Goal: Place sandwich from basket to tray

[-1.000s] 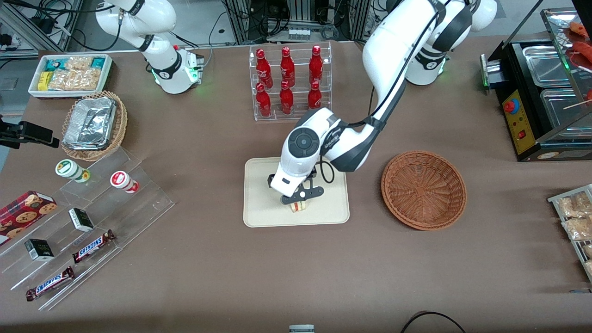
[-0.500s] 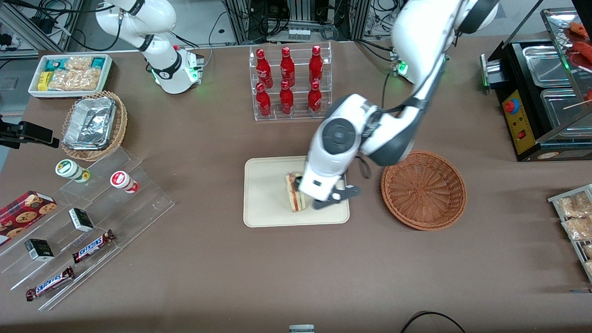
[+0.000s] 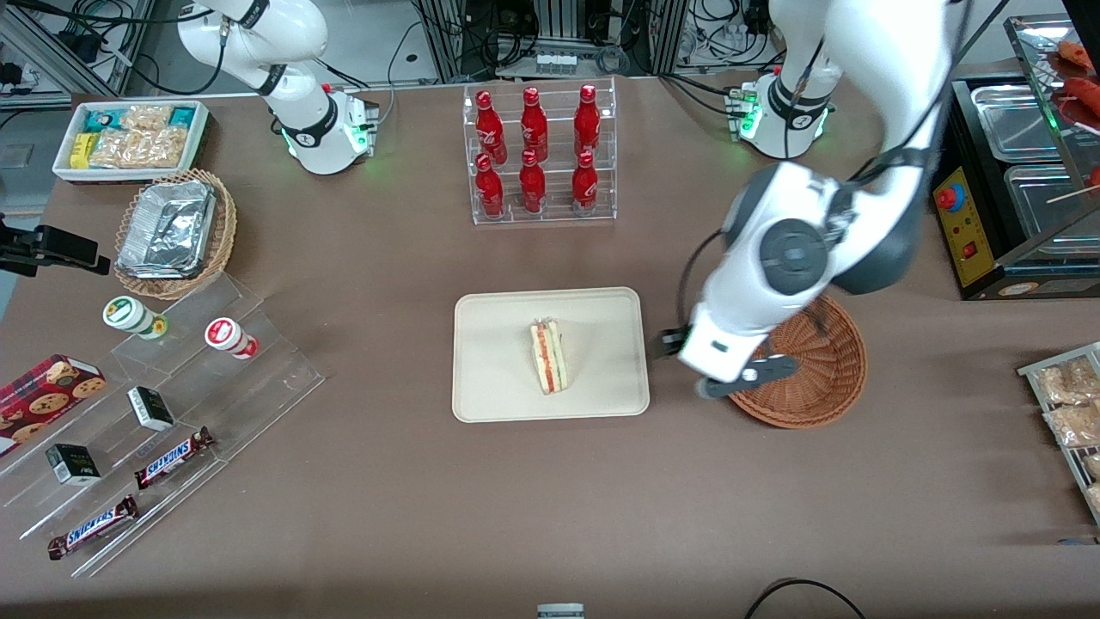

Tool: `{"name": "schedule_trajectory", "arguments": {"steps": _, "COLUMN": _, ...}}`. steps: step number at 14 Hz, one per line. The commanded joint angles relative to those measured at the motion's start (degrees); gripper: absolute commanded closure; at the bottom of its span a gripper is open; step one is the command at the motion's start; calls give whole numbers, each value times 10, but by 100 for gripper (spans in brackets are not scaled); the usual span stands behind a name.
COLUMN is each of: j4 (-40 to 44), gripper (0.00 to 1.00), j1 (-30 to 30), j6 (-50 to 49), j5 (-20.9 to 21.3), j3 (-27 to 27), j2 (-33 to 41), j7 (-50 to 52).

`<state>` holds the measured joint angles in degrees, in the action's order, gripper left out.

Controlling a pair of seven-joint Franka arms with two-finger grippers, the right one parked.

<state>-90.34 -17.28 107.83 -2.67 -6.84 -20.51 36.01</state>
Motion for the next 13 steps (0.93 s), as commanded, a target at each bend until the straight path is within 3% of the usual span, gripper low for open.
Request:
{"name": "schedule_trajectory", "arguments": {"steps": 1, "j4": -68, "gripper": 0, "j1": 52, "j6": -21, "j5": -1, "j3": -5, "j2": 74, "j7": -91}}
{"name": "schedule_trajectory", "arguments": {"steps": 6, "j4": -62, "gripper": 0, "j1": 141, "j6": -123, "j5": 2, "j3": -5, "j2": 122, "j7": -275}}
{"name": "schedule_trajectory", "arguments": {"steps": 9, "j4": -21, "gripper": 0, "j1": 143, "j6": -168, "j5": 80, "j3": -6, "j2": 122, "j7": -341}}
{"name": "schedule_trajectory", "arguments": {"steps": 13, "j4": 39, "gripper": 0, "j1": 159, "j6": -251, "j5": 79, "j3": -5, "j2": 122, "j7": -307}}
